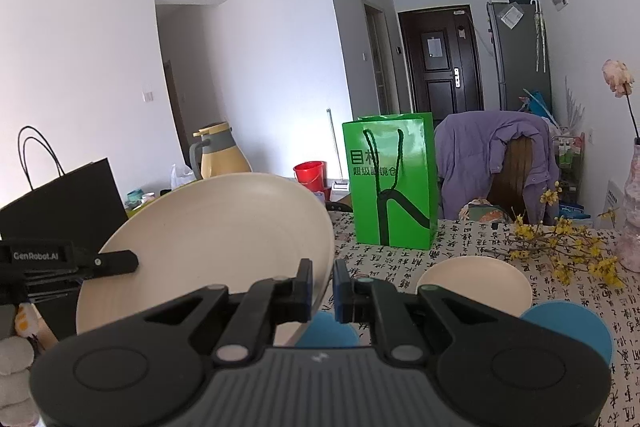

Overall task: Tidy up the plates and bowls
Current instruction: 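Carry the held cream plates back toward the blue bowls with both grippers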

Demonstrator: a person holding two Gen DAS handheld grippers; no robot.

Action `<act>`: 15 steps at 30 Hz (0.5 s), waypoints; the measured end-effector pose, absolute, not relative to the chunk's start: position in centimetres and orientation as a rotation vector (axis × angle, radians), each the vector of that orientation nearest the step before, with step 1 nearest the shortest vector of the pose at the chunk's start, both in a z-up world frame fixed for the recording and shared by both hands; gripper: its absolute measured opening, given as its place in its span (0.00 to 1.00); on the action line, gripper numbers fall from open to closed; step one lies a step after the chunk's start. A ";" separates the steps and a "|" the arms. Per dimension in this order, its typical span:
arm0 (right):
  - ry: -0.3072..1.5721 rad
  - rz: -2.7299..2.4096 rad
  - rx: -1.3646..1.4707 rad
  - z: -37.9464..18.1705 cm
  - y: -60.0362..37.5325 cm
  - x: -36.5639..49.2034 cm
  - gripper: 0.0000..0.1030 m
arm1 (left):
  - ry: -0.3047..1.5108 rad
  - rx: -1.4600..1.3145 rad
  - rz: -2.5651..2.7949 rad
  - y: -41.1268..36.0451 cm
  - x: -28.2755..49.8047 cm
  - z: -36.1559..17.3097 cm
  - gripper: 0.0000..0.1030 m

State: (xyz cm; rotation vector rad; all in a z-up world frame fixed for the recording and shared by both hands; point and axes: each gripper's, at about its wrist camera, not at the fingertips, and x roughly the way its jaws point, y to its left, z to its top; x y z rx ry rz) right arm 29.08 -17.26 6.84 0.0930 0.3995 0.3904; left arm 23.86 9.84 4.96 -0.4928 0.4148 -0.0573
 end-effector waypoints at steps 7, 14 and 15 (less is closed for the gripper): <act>0.374 0.401 0.102 6.8 -18.0 26.9 0.10 | 0.395 -0.475 -0.055 9.1 21.8 5.0 0.10; 0.364 0.394 0.117 6.5 -18.9 25.0 0.10 | 0.391 -0.458 -0.068 8.1 20.1 5.0 0.10; 0.361 0.391 0.118 6.4 -19.0 24.7 0.10 | 0.389 -0.455 -0.069 8.0 19.8 5.0 0.10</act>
